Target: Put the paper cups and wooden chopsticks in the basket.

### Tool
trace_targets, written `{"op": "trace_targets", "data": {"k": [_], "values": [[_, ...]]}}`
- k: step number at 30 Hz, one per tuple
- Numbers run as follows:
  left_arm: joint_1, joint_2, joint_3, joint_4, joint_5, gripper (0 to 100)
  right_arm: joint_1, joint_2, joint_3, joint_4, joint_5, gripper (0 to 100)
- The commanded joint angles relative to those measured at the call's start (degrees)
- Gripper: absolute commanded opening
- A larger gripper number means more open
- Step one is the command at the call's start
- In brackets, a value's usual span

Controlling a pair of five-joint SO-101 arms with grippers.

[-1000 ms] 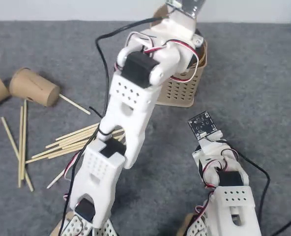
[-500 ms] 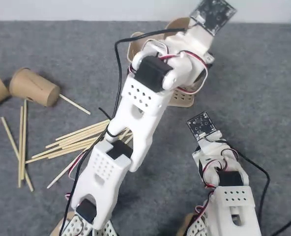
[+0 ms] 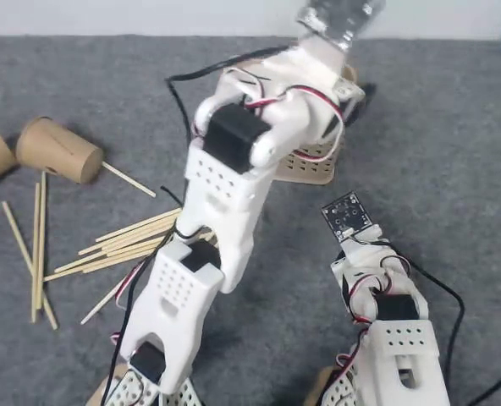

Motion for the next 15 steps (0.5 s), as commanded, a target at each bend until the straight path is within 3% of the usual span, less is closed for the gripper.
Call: {"op": "trace_targets", "data": {"k": [1,6,12,15], "values": [[-0.7,-5.1,-1.2,2.1,2.8,2,0.3,-1.3,-0.4,-1.2,1.1,0.7],[-1.1,-10.1,5.3,2.4,7.1,1,0.3,-1.3,-0.1,-1.4,1.1,0.7],[-1.0,-22.2,29.9,1.5,9.6,1,0.3,-1.3,-0.1,-1.4,1.1,0.7],[-1.4,-26.2,39.4,-3.5,9.5,1,0.3,-1.3,-0.1,-1.4,1.1,0.7]]}}
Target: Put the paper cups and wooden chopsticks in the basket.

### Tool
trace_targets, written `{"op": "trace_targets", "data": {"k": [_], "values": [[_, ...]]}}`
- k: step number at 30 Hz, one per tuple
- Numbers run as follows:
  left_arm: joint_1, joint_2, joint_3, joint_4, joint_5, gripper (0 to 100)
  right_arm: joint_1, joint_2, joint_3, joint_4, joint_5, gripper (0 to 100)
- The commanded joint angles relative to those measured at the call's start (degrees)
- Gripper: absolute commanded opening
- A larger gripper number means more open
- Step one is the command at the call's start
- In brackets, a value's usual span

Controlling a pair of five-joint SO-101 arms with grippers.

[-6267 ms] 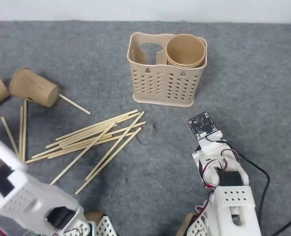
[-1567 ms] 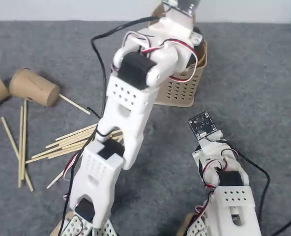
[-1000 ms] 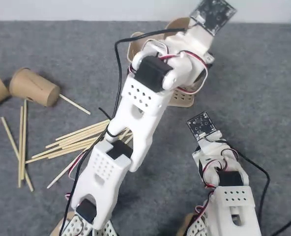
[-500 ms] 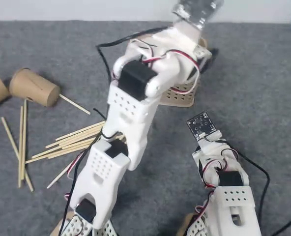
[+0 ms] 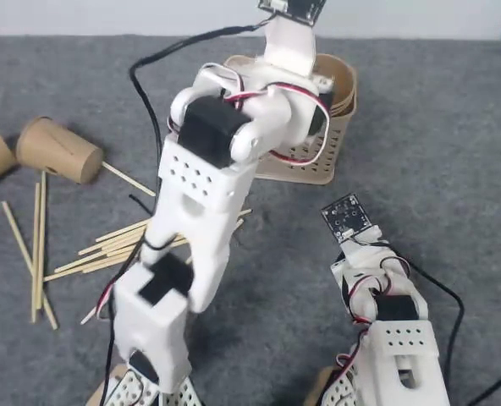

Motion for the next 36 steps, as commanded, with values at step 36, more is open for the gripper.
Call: {"op": "trace_targets", "data": {"k": [36], "values": [[-16.2,-35.3,57.2,-51.9,0.7,1,0.2,-1.3,-0.6,-1.5,1.1,0.7]]}}
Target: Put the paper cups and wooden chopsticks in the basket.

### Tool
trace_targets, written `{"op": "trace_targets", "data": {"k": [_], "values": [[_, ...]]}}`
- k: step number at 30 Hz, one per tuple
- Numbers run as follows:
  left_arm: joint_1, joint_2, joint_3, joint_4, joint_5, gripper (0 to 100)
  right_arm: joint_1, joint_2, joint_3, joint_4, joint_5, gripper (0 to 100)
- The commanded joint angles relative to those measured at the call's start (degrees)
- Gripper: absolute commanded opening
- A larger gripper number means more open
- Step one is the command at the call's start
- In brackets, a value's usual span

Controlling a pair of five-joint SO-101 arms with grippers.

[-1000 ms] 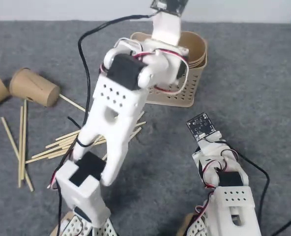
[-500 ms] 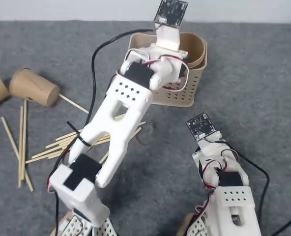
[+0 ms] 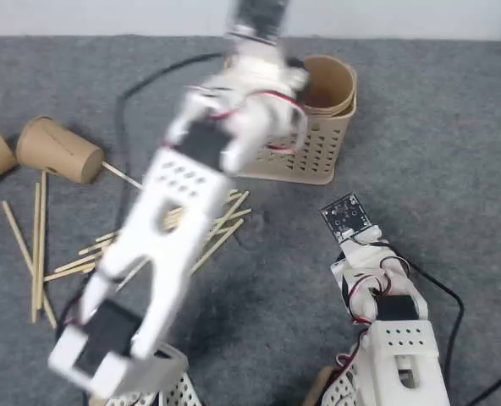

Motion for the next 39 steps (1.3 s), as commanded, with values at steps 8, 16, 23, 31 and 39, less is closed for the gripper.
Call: {"op": "trace_targets", "data": {"k": [8,16,23,31,39], "values": [[-38.5,-14.5,0.6,10.8,1.0,1,0.2,-1.3,-0.5,-1.5,1.1,0.7],[-53.9,-8.5,13.1,-1.1,-5.5,2,0.2,-1.4,-0.3,-1.5,1.1,0.7],[-55.4,8.3,5.6,1.1,-12.3,18,0.2,-1.4,-0.2,-1.4,1.1,0.7],[-58.0,29.2,-14.2,3.8,-12.5,18,0.2,-1.4,-0.2,-1.4,0.8,0.7],[-57.7,51.2,-38.3,10.4,-12.5,18,0.2,-1.4,-0.2,-1.4,0.8,0.7]]}}
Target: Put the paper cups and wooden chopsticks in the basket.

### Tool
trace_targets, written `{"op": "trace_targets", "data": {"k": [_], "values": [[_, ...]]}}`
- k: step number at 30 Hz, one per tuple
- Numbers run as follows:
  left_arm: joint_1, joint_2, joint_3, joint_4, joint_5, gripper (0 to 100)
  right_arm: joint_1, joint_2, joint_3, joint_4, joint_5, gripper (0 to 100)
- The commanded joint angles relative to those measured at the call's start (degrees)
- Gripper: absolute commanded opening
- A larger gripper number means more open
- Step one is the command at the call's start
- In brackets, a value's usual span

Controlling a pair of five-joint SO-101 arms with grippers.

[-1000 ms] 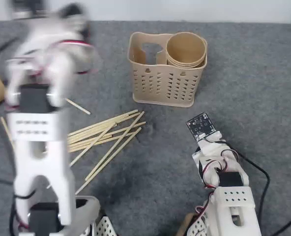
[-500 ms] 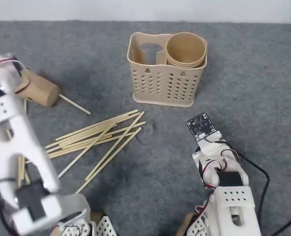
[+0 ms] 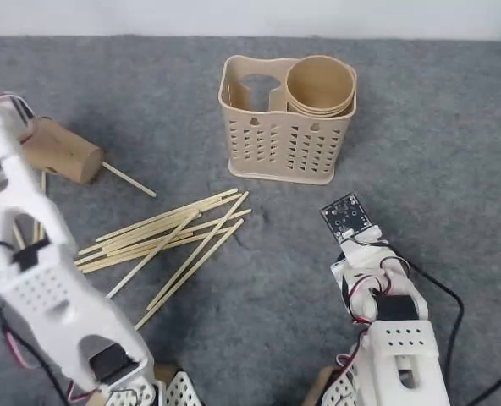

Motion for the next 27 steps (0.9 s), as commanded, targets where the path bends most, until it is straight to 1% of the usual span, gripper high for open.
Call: {"op": "trace_targets", "data": {"k": [1,6,13,17,20,24,27], "values": [[0.3,6.9,-12.6,4.5,-0.7,18,0.2,-1.4,-0.2,-1.4,0.8,0.7],[1.4,16.9,-28.2,18.4,-0.7,18,0.2,-1.4,-0.2,-1.4,0.8,0.7],[4.0,25.2,-51.1,45.0,-0.9,18,0.2,-1.4,-0.2,-1.4,1.0,0.7],[3.3,27.1,-52.9,44.9,-1.1,18,0.2,-1.4,-0.2,-1.4,1.0,0.7],[2.8,27.2,-52.3,44.9,-3.9,18,0.2,-1.4,-0.2,-1.4,1.1,0.7],[2.8,24.6,-49.2,45.0,-5.8,18,0.2,-1.4,-0.2,-1.4,1.1,0.7],[2.8,19.2,-43.3,45.0,-7.4,18,0.2,-1.4,-0.2,-1.4,1.1,0.7]]}}
